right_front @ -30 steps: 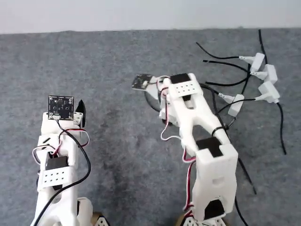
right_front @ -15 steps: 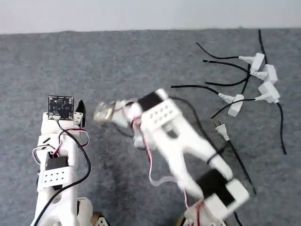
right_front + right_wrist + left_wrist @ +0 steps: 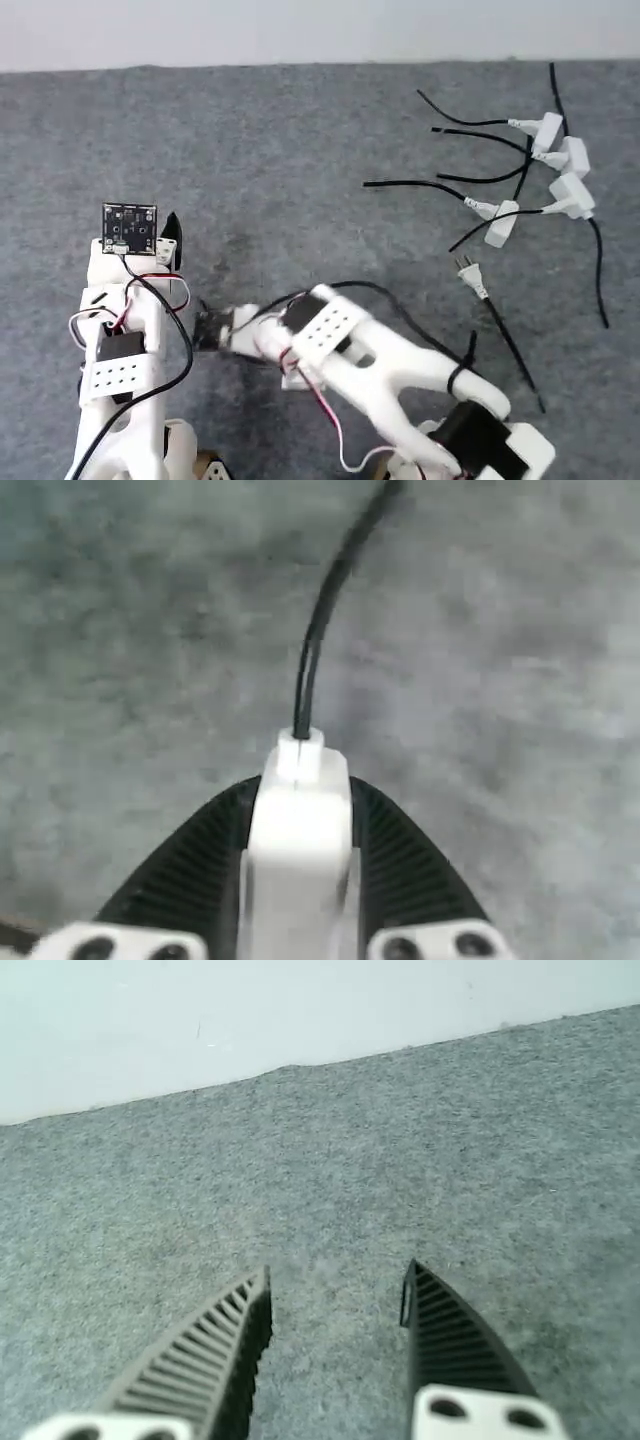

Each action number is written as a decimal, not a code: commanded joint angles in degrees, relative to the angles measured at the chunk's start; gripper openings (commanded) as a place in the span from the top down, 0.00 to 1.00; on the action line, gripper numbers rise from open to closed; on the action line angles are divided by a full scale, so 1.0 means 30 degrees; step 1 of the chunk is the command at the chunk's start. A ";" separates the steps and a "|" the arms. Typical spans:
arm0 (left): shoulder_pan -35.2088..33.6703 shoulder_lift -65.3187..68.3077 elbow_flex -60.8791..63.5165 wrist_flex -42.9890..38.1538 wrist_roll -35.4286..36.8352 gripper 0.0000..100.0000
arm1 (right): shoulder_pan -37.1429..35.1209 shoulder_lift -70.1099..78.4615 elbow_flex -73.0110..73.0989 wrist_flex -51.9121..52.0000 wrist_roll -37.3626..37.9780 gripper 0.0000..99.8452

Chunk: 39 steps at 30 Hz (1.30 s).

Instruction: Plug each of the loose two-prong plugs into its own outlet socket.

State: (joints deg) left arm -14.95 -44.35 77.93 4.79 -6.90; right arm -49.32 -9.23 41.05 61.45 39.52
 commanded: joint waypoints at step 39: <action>0.0117 -0.0352 -0.0220 -0.0557 -0.0176 0.80 | 0.8747 0.5465 -0.4366 -0.5612 0.0586 0.53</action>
State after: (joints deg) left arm -15.03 -44.35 77.93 4.79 -6.90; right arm -24.88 7.03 32.00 44.57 41.10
